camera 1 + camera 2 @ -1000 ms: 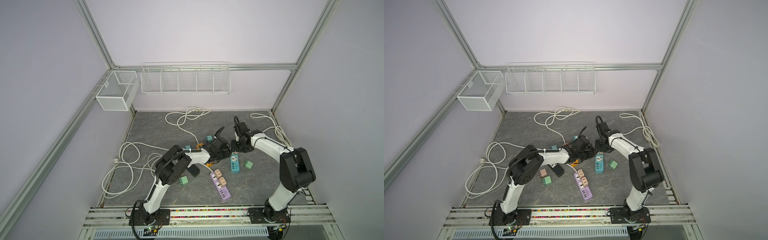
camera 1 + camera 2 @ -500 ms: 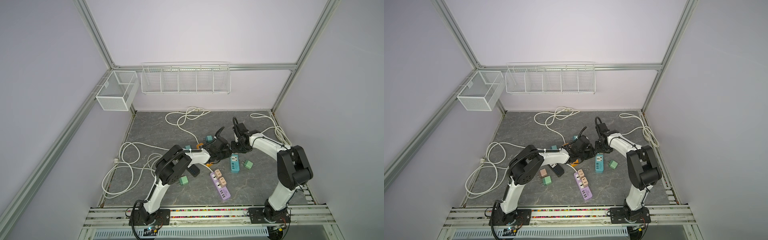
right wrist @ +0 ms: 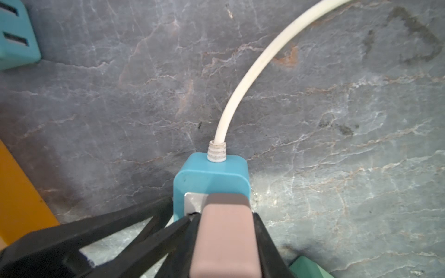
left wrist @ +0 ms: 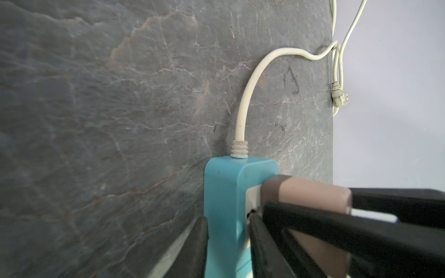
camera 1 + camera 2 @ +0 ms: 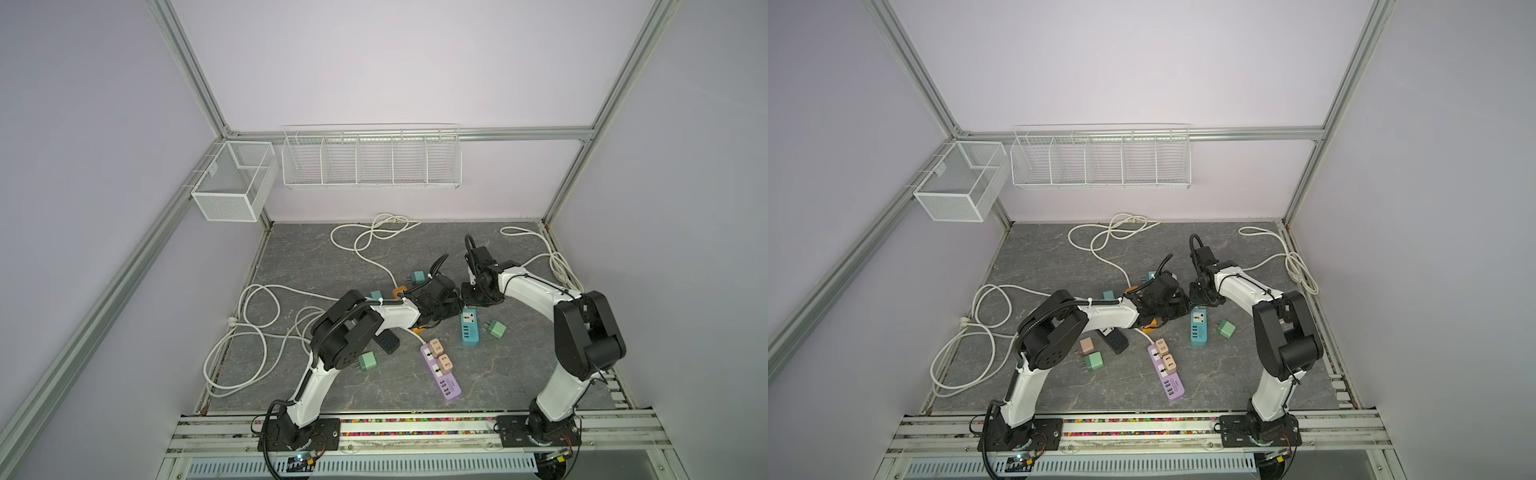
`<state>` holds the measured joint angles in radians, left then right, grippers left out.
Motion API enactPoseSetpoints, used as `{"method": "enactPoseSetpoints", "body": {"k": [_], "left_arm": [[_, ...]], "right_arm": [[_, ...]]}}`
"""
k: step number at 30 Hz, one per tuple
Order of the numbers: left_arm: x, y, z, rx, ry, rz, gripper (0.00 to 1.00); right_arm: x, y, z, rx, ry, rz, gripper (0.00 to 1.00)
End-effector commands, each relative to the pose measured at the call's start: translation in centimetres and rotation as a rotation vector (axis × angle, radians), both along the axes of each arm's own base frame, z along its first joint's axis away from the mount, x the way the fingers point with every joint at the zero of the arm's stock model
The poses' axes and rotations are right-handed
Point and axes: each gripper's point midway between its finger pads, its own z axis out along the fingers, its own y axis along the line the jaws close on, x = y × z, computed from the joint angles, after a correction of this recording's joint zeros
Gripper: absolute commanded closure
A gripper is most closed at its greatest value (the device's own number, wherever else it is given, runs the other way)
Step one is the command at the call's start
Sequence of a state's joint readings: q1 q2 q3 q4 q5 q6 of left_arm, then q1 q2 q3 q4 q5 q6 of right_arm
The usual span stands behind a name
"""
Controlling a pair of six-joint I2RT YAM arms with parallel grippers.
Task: Pull the plug off the socket
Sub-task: 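Close the right gripper on the pink adapter while the left holds the strip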
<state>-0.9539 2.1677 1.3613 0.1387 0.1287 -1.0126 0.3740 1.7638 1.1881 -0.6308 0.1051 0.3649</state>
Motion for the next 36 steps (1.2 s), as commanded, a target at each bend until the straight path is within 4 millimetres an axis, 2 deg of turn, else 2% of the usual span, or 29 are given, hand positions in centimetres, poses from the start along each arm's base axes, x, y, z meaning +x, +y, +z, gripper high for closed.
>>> {"method": "enactPoseSetpoints", "body": {"k": [1, 12, 21, 29, 36], "left_arm": [[-0.5, 1.6, -3.1, 0.074, 0.038, 0.016, 0.70], [-1.1, 1.9, -3.6, 0.088, 0.037, 0.019, 0.71], [-1.3, 2.5, -3.9, 0.130, 0.035, 0.016, 0.71], [-1.4, 2.4, -3.8, 0.132, 0.032, 0.015, 0.71], [-1.2, 2.0, -3.0, 0.116, 0.023, 0.011, 0.71]], "right_arm": [[-0.6, 0.3, 0.2, 0.014, 0.007, 0.018, 0.73], [-0.4, 1.5, 1.6, 0.050, -0.017, 0.006, 0.77], [-0.3, 0.1, 2.3, 0.063, -0.029, -0.027, 0.77], [0.0, 1.6, 2.3, 0.064, -0.030, 0.001, 0.78], [-0.3, 0.4, 4.0, 0.058, -0.067, -0.014, 0.78]]}}
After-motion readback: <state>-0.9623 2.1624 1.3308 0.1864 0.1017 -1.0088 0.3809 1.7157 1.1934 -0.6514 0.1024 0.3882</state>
